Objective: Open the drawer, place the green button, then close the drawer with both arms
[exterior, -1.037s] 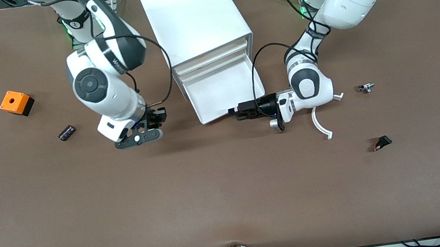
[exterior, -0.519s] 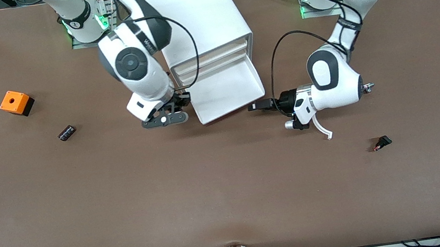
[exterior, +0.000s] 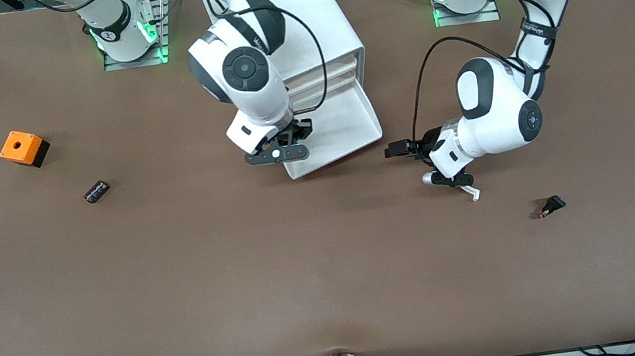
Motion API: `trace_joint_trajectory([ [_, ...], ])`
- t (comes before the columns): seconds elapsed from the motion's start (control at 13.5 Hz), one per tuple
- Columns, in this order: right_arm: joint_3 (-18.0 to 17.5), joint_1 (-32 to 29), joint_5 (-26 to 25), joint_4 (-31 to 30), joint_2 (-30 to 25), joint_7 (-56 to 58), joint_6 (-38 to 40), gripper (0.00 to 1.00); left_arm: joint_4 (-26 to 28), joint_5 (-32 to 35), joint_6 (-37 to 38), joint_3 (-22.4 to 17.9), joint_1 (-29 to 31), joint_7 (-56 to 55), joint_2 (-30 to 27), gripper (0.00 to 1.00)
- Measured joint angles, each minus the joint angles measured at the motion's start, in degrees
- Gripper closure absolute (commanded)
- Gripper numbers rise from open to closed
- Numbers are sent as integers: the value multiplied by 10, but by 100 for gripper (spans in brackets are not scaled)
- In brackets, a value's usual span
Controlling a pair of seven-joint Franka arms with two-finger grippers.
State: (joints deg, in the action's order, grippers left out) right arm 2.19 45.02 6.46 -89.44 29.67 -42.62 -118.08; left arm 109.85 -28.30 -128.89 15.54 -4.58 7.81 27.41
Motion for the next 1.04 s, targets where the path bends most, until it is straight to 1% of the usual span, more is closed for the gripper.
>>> trace_joint_trajectory([
  [0.07, 0, 8, 0, 8, 9, -10, 0, 85, -10, 55, 10, -5, 0, -8, 0, 0],
  [0.15, 0, 14, 0, 12, 18, -19, 0, 85, -21, 96, 23, -9, 1, -22, 0, 0],
  [0.22, 0, 21, 0, 14, 27, -25, -3, 84, -33, 118, 39, -13, 1, -43, 0, 0],
  [0.3, 0, 26, 0, 15, 36, -31, -8, 83, -43, 128, 52, -14, 2, -72, -1, 0],
  [0.52, 0, 35, 0, 19, 50, -40, -14, 74, -55, 135, 59, -11, -4, -209, 0, 0],
  [0.59, 1, 36, -1, 19, 52, -40, -17, 67, -56, 135, 57, -9, -10, -245, 0, 0],
  [0.67, 1, 36, -1, 19, 54, -40, -18, 44, -56, 135, 49, -8, -16, -286, 0, 0],
  [0.74, 1, 37, -1, 19, 58, -40, -20, 25, -56, 136, 37, -8, -23, -333, 0, 0],
  [0.89, 2, 38, -5, 19, 63, -40, -23, 16, -56, 140, 15, -7, -46, -423, 1, 0],
  [0.96, 2, 38, -7, 19, 64, -40, -24, 16, -56, 159, 4, -7, -62, -463, 2, 0],
  [1.04, 3, 38, -7, 19, 65, -40, -24, 12, -56, 190, -11, -6, -79, -508, 6, 0],
])
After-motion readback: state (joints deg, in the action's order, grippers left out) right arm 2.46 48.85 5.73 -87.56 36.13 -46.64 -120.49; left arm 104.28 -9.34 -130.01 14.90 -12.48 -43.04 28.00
